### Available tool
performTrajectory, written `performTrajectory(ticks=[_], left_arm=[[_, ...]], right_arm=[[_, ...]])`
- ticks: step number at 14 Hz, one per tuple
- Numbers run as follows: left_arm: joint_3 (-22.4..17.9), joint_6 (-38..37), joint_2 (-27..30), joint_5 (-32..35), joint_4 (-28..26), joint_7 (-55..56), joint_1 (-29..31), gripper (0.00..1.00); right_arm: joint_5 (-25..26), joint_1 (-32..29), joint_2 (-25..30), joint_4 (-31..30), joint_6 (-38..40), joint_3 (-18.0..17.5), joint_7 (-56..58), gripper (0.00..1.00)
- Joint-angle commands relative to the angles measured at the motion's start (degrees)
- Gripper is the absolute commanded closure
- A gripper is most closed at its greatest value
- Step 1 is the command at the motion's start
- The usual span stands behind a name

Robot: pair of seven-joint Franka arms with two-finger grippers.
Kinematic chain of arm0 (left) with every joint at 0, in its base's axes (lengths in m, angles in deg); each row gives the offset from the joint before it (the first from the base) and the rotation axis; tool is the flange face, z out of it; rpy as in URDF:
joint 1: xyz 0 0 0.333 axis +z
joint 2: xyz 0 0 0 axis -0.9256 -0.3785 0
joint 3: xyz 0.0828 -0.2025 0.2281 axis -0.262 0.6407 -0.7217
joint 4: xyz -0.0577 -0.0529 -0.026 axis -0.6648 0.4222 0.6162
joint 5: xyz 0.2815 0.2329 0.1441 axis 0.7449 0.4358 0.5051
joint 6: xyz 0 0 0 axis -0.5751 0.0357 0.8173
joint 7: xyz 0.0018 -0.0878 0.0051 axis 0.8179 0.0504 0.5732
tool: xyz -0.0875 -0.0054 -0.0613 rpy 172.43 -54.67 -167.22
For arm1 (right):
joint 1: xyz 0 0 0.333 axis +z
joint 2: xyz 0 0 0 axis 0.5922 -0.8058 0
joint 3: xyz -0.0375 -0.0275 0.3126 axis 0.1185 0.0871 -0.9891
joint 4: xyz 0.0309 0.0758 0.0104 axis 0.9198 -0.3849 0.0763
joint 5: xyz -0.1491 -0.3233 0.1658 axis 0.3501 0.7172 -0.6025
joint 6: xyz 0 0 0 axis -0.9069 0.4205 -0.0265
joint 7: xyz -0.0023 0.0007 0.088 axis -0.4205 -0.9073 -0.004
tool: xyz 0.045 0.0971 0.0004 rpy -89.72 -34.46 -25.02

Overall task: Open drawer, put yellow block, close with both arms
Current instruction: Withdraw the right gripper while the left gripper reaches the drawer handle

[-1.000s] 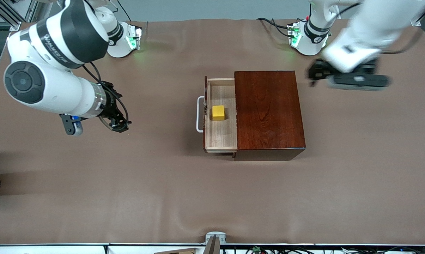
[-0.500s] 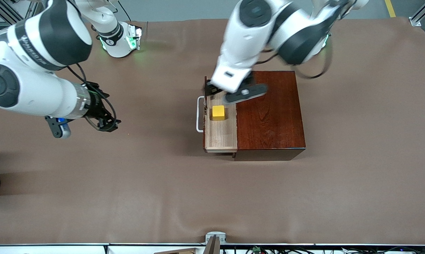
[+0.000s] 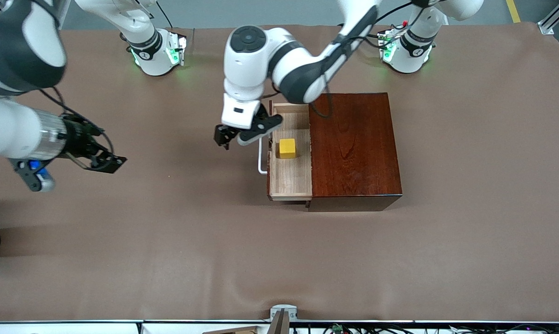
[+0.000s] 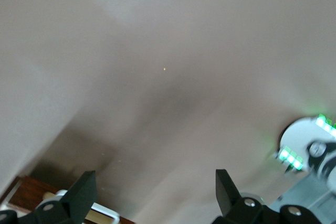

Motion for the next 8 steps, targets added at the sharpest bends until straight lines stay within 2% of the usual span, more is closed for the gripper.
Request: performTrajectory(ticks=[1, 4, 8], left_arm=[[-2.79, 3.58, -5.46, 0.42, 3.88, 3.98, -2.7, 0.0], [-9.03, 5.35, -9.77, 0.33, 3.88, 8.11, -8.24, 0.0], [-9.57, 2.47, -11.45, 0.33, 3.44, 13.65, -8.52, 0.0]], right_arm=[[0.93, -4.27, 2.06, -0.45, 2.79, -0.97, 11.85, 0.0], [0.84, -7.44, 3.11, -0.36, 3.68, -0.97, 23.81, 0.0], [5.92, -8.32, 4.69, -0.36, 3.77, -1.14, 37.95, 0.0]])
